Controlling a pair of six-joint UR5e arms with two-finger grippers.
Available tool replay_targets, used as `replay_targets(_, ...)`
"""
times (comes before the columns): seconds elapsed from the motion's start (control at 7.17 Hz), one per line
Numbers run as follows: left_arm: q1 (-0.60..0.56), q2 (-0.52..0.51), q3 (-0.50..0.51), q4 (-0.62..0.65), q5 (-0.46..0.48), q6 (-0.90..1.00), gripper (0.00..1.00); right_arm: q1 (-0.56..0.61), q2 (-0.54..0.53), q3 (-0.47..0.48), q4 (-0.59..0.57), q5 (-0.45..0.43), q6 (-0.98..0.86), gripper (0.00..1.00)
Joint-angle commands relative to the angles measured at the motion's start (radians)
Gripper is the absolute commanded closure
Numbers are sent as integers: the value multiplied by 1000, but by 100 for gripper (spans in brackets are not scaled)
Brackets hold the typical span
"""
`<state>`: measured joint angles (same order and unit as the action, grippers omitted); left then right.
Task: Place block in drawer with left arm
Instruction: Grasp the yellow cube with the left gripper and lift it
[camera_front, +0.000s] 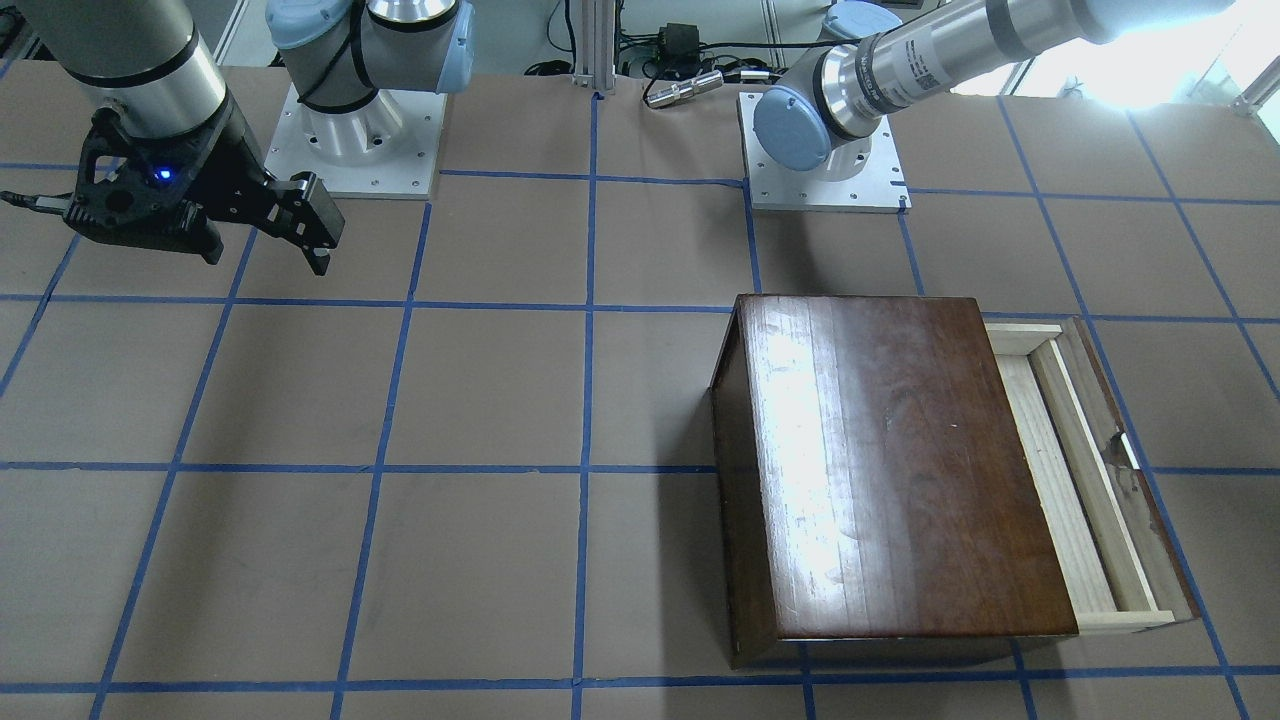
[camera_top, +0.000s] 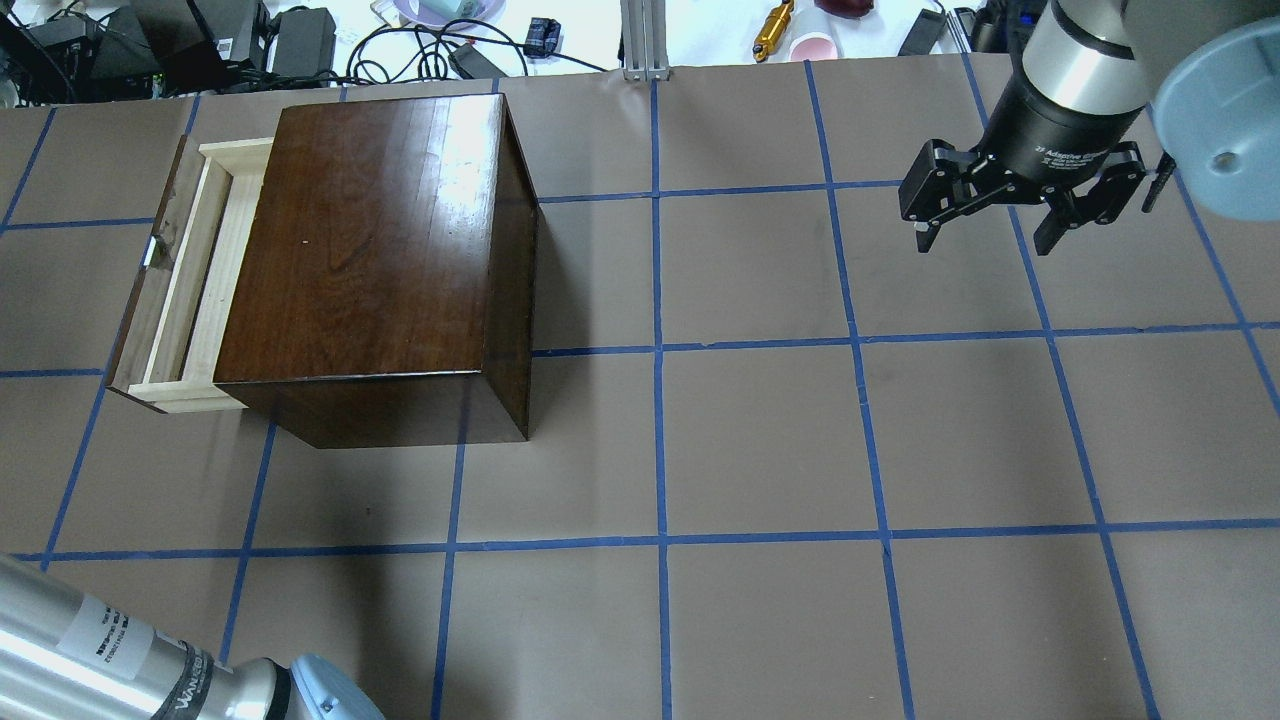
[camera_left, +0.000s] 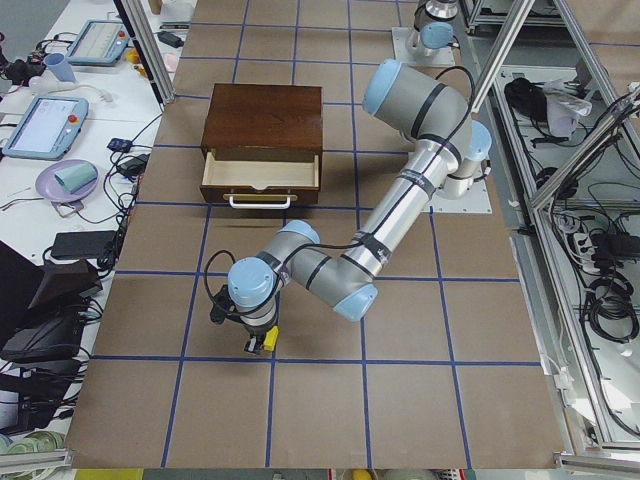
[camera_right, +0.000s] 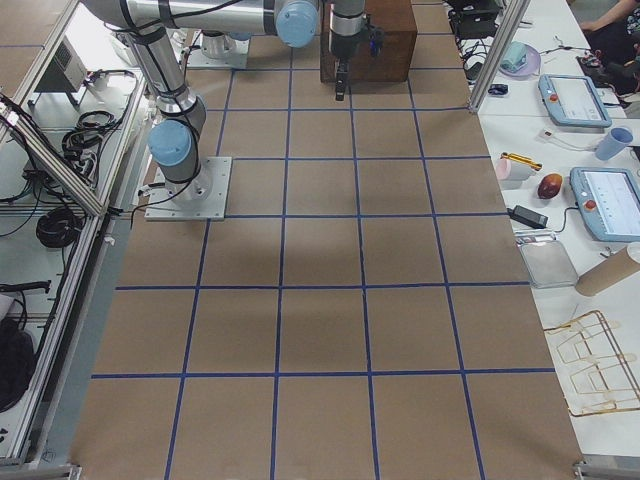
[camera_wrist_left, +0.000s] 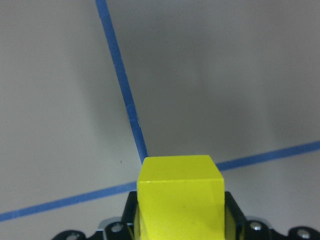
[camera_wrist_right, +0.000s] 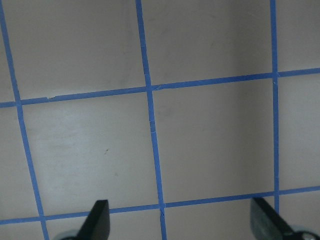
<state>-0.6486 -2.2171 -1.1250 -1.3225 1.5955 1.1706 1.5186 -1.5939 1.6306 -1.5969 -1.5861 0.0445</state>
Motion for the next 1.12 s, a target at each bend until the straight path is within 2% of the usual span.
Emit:
replay_targets(0.0,-40,132,-69,-72,6,-25,66,0,0,0,0,0,0,0)
replay_targets(0.28,-106,244,-158,-113,3,-147,66,0,0,0,0,0,0,0)
replay_targets(0.56,-216,336,-211,-165,-2,-370,66,0,0,0,0,0,0,0)
replay_targets(0.98,-423,399,-266,-207,-6,-696,67,0,0,0,0,0,0,0)
